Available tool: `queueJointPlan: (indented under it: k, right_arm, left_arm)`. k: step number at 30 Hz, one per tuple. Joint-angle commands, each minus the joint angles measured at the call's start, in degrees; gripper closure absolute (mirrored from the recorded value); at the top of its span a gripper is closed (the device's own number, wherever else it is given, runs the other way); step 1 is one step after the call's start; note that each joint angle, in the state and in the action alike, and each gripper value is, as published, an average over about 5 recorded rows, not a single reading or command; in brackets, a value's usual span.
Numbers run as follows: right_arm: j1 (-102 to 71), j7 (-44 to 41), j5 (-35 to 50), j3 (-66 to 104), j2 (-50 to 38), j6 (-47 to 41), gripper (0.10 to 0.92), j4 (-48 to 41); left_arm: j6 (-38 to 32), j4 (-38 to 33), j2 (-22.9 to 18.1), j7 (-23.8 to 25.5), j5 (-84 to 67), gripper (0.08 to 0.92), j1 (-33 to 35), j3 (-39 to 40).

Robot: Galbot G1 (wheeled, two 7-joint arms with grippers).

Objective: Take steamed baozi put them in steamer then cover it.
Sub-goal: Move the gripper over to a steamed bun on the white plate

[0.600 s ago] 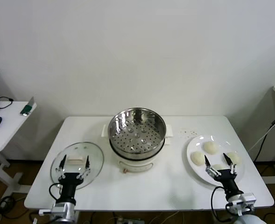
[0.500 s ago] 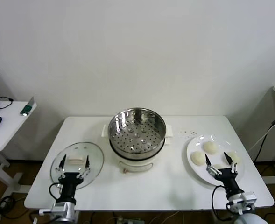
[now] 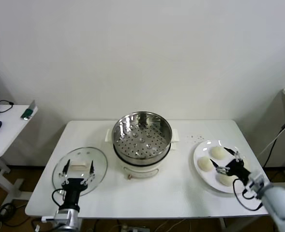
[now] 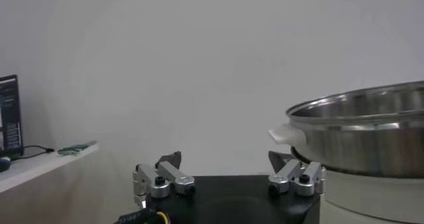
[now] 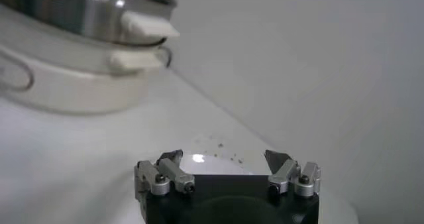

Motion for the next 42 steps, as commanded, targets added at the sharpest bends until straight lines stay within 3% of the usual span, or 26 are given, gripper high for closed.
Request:
queueJointPlan:
  k: [1,10,17,28,42]
  right_arm:
    - [33.91,-21.80,-8.40,-29.63,-12.94,-2.06,0.203,-14.95]
    - [59.56,-26.71,-12.94,-58.27,-6.94,1.58,0.203,-27.89]
    - [66.44,-28.40,-14.74,-68.93,0.96,3.59,0.203,-35.66]
    - [66.51,-28.49,-17.47,-70.16,11.54,5.40,0.203,-46.13]
    - [63.70,-28.71,-20.32,-67.90,16.25,6.90,0.203,-52.33]
  left_arm:
    - [0.32,0.09,0.40,0.17,-0.12,0.177,0.11,0.03]
    - [2.36,-0.10,1.77,-1.59,-2.64,0.177,0.33,-0.56]
    - [3.03,0.11,2.28,-1.82,-3.45,0.177,-0.31,-1.24]
    - [3.80,-0.17,3.70,-1.14,-3.21,0.177,-0.55,-2.07]
    - [3.40,0.62,3.85,-1.19,-3.38,0.177,-0.08,-3.60]
